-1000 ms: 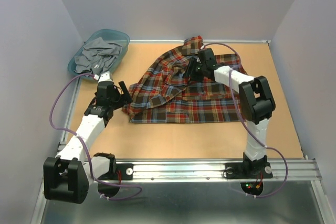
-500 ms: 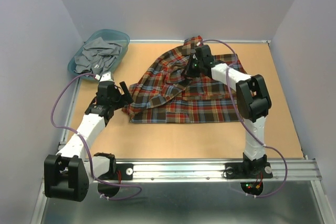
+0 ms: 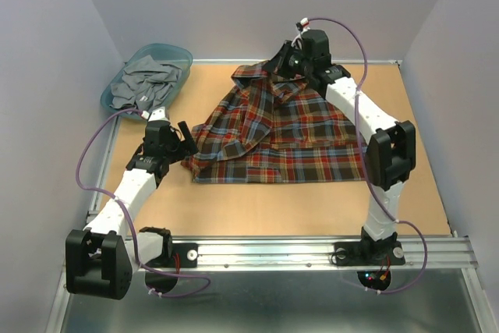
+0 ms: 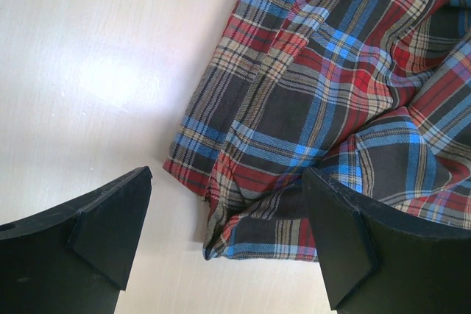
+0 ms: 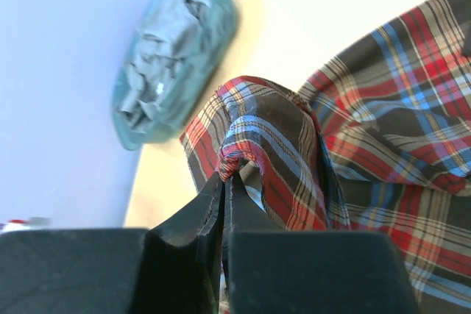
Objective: Fold and stack the long sleeve shirts
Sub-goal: Fold the shirt
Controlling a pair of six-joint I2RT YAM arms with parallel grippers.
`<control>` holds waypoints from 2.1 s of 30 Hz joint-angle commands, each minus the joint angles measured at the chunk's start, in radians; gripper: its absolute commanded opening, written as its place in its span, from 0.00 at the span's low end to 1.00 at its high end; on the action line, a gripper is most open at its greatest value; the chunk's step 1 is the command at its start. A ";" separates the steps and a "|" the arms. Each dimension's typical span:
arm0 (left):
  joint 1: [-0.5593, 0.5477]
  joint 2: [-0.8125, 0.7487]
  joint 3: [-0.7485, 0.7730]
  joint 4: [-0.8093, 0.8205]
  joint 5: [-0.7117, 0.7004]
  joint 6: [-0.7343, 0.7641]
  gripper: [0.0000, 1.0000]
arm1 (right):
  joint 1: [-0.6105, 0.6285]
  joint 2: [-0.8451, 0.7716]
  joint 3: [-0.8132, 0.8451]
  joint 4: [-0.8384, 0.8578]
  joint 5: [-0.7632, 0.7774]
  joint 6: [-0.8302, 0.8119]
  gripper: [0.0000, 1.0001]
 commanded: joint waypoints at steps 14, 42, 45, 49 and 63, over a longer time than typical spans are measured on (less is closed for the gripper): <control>0.001 0.002 -0.007 0.029 -0.009 0.014 0.95 | 0.010 -0.460 -0.401 0.042 0.266 0.283 0.01; 0.001 0.031 -0.005 0.018 -0.023 0.015 0.95 | 0.029 -0.736 -0.873 -0.354 0.579 -0.137 0.67; 0.001 0.034 -0.004 0.016 -0.026 0.015 0.95 | 0.067 -0.690 -0.825 -0.357 0.609 -0.201 0.66; 0.001 0.032 -0.004 0.018 -0.030 0.012 0.95 | 0.179 -0.589 -0.747 -0.357 0.682 -0.195 0.67; 0.001 0.028 -0.007 0.013 -0.041 0.011 0.95 | 0.363 -0.277 -0.604 -0.449 1.026 0.076 0.73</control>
